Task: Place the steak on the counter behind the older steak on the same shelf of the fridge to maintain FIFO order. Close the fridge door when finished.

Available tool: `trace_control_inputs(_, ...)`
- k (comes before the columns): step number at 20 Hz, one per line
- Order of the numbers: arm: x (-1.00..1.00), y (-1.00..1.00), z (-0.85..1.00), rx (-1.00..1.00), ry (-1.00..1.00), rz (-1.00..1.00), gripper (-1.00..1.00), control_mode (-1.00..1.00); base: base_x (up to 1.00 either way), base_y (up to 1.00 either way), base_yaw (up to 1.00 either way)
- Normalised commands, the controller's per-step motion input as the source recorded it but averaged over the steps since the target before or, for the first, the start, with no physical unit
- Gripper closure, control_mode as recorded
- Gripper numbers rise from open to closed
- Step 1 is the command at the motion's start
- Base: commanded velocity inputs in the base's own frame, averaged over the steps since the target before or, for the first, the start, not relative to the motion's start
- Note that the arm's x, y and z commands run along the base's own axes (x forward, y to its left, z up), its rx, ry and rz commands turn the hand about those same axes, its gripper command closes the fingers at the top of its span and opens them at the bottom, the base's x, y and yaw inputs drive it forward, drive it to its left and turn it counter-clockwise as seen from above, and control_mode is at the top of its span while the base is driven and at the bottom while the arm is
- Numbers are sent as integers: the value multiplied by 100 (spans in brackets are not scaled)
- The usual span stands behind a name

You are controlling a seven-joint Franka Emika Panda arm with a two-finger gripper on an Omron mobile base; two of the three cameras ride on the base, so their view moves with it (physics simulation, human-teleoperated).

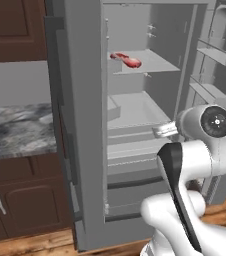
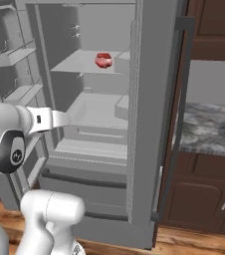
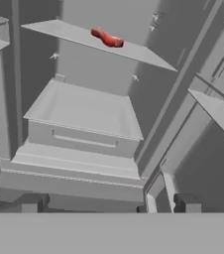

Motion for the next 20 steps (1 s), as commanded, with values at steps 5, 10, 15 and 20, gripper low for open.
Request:
trace_control_inputs(5, 0, 0, 0, 0, 0, 0, -100, 100, -12, -3, 0)
trace_control_inputs(10, 0, 0, 0, 0, 0, 0, -100, 100, 0, 0, 0)
trace_control_inputs(15, -17, -14, -16, 7, -5, -2, -100, -100, -1, 0, 0)
trace_control_inputs(20, -41, -89, -33, 29, -24, -13, -100, -100, 0, 0, 0)
